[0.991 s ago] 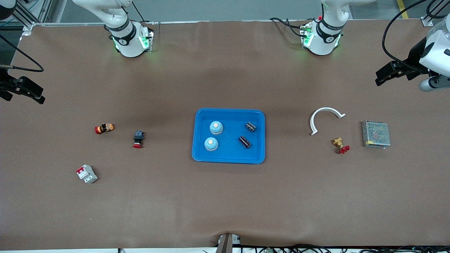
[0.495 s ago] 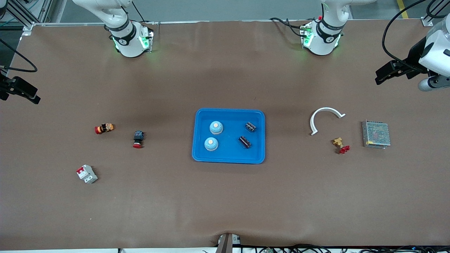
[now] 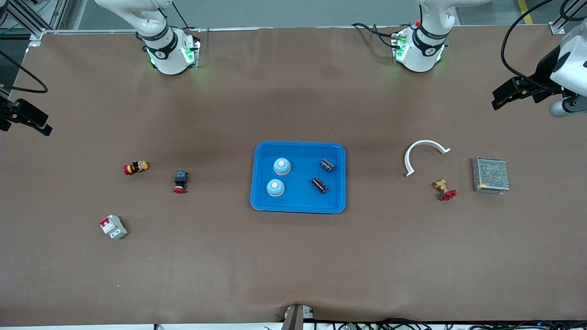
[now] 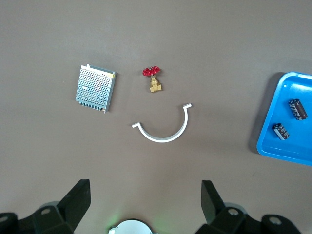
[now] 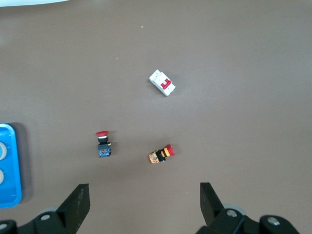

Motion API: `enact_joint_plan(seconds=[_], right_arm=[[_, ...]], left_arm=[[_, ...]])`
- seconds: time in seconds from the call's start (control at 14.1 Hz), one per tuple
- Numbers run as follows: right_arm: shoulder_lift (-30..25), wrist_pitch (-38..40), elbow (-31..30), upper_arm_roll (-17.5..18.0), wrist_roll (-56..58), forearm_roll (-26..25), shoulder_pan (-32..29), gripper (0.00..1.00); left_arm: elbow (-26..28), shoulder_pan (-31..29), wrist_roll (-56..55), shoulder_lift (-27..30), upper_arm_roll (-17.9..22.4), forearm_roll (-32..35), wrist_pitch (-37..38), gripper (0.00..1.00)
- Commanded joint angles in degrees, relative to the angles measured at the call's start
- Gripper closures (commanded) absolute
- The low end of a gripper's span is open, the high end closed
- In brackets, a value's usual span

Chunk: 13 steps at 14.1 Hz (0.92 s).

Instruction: Place electrolytic capacitor and blue bell in tray

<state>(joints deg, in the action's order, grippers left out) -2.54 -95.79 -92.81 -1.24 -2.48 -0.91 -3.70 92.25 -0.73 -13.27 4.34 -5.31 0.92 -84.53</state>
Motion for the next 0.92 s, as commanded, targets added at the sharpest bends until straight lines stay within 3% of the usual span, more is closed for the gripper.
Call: enact_joint_plan(seconds=[0.0, 0.85], right_arm=[[0.78, 0.87, 1.58, 0.28, 0.11, 1.62, -1.22, 0.0], [0.78, 0.43, 1.67, 0.19, -0.16, 1.7, -1.22, 0.0]], left_arm=[[-1.37, -0.23, 1.49, 0.4, 0.12, 0.75, 1.03, 0.0], [-1.11, -1.9, 3.87, 1.19, -0.05, 0.75, 3.14, 0.0]])
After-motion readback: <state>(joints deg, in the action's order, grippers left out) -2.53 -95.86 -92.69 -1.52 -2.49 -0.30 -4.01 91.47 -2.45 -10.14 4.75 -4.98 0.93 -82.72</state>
